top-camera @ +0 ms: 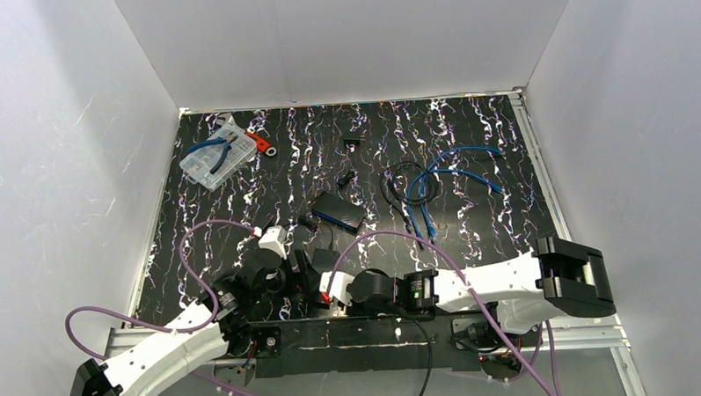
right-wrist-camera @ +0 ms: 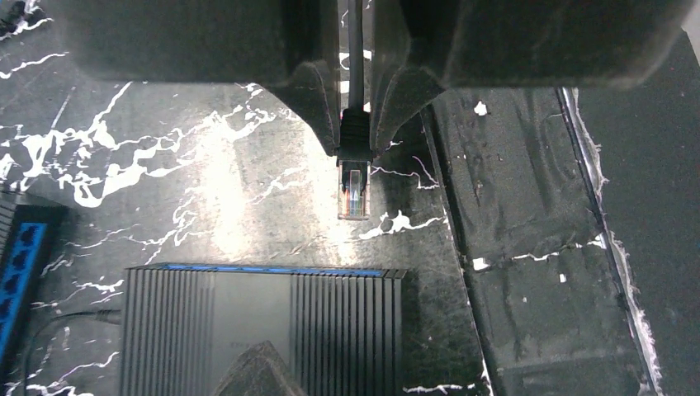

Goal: Insert the plug into the switch port
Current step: Insert the connector into the switch port.

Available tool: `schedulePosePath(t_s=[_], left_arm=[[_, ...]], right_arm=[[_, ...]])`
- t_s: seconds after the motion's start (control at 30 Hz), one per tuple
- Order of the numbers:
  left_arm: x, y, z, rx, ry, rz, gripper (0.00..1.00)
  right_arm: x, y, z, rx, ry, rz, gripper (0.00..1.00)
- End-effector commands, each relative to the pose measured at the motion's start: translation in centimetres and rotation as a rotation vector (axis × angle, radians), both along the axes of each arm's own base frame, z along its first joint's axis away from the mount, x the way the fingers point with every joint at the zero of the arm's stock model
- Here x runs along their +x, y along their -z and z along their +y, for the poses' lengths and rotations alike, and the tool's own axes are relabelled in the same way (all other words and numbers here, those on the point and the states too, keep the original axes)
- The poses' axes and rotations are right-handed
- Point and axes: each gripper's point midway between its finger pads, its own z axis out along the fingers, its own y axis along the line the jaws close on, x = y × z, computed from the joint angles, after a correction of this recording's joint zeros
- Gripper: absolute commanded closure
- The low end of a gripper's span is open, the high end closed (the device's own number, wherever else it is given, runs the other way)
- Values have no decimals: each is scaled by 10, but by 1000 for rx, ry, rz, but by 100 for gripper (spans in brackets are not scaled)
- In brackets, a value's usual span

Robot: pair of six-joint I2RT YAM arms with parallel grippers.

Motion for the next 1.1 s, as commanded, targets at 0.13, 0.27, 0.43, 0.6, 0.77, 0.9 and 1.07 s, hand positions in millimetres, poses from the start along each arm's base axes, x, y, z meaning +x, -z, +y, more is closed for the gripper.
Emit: schedulePosePath(t_s=[0.13,0.27,0.43,0.6,0.77,0.9,1.07], left_arm=[[-9,14,-9,-73,25,38,30],[-12,18,-12,-94,34,48,37],[-19,20,-14,-117,58,68,43],[-23,20,-16,-141,72,74,46],[-26,16,-19,-168,87,71,47],[-28,16,-20,-180,94,75,47],[-31,17,-20,-188,104,80,50]], right_arm=[[-4,7,14,17,-14,97,99],[-3,12,16,4,-12,125,99],[-4,18,18,-25,-26,166,99],[-6,22,20,-62,-41,211,99],[-9,25,20,-106,-61,271,99],[-9,26,21,-134,-62,300,99],[-6,28,19,-151,-43,312,99]])
